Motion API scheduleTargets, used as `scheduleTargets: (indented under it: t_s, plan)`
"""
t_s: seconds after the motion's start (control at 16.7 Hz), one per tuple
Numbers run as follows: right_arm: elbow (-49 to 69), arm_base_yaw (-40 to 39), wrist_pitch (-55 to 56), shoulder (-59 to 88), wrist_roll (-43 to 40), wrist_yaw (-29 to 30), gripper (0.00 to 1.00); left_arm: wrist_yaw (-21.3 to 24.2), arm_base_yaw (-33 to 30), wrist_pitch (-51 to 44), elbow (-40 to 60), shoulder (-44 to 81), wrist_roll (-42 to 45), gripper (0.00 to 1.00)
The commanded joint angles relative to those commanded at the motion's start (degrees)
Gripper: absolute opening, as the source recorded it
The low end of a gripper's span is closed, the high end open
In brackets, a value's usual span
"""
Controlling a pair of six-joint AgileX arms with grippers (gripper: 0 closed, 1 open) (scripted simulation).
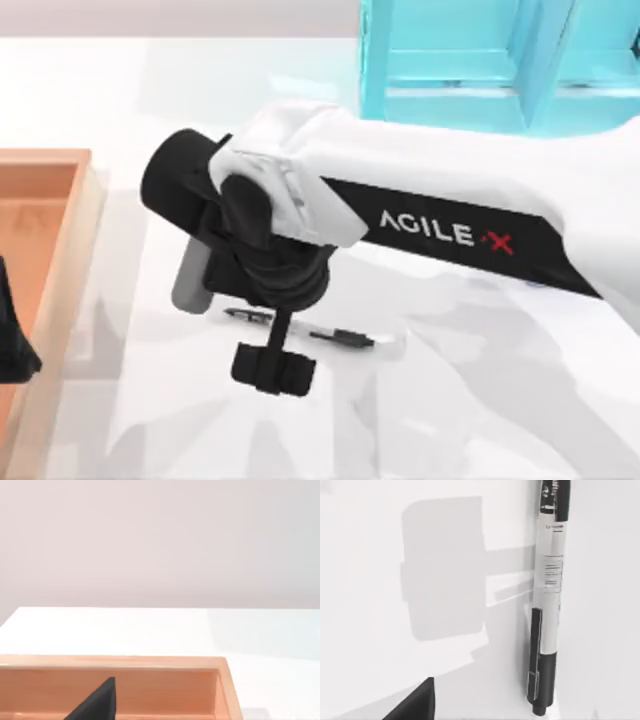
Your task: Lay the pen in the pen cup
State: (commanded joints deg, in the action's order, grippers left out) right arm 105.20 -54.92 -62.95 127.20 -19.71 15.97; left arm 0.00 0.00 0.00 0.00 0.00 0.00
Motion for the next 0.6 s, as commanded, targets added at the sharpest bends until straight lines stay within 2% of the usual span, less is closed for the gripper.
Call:
scheduleTargets:
  t_s: [0.6]
  plan:
    - [-7.9, 3.0, 17.0, 8.2, -3.3, -0.2, 1.00, 0.0, 0.0, 0.0, 0.0, 0.0, 0.0, 1.00]
